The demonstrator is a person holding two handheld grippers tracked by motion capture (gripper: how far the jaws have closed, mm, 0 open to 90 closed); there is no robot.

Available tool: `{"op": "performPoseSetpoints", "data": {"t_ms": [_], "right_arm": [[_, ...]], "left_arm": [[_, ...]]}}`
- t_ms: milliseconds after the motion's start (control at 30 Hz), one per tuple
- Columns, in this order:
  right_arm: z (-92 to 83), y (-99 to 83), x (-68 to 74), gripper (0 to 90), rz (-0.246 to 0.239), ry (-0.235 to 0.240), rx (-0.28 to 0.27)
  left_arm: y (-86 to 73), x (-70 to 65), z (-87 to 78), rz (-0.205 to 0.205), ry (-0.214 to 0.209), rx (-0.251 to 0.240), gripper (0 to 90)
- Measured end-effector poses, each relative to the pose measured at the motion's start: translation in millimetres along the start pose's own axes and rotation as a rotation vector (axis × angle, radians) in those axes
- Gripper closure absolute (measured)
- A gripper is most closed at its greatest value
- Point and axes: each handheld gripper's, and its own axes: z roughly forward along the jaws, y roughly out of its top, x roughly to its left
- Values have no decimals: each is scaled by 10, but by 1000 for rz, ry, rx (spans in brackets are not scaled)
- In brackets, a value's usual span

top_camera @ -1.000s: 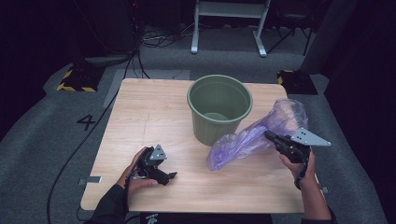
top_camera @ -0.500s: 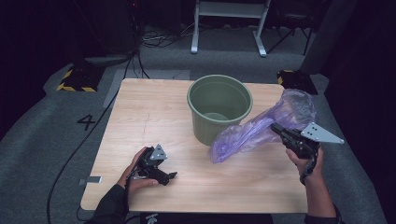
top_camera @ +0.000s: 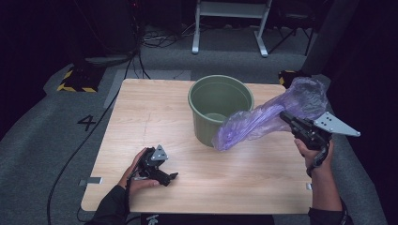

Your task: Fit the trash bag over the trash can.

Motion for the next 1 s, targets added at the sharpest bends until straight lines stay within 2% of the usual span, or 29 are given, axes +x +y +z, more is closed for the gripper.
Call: {"op": "performPoseSetpoints", "data": {"t_ms": [333, 400, 467, 500, 533, 567, 633, 700, 733, 800, 867, 933, 1000], "right_arm": [[175, 147, -98, 900, -7, -80, 16], [221, 172, -111, 900, -12, -98, 23], [262, 200, -121, 900, -18, -119, 29], [286, 218, -129, 900, -21, -127, 31], [300, 228, -130, 900, -21, -134, 32], [320, 241, -130, 900, -27, -146, 36], [366, 262, -126, 900, -54, -179, 54], [407, 272, -139, 900, -51, -187, 60], [425, 276, -146, 900, -52, -194, 64], [451, 283, -159, 900, -55, -217, 72], [472, 292, -175, 900, -47, -239, 74], [491, 297, -179, 900, -59, -262, 81], [510, 302, -172, 900, -70, -277, 90]], "left_arm": [[22, 3, -6, 4, -2, 15, 11], [31, 16, -30, 7, -9, 9, 61], [44, 31, -60, 9, -8, -1, 201], [48, 33, -64, 6, -6, -7, 206], [54, 36, -75, 5, -2, -7, 158], [60, 33, -87, 2, 4, -17, 132], [87, 29, -129, 11, 3, -38, 200], [116, 23, -179, 10, 8, -75, 148], [131, 24, -206, 8, 7, -89, 176], [163, 19, -241, 3, 12, -106, 153], [201, 7, -280, 8, 13, -120, 168], [256, 0, -336, 16, 12, -131, 161], [311, 2, -408, 16, 15, -163, 160]]}}
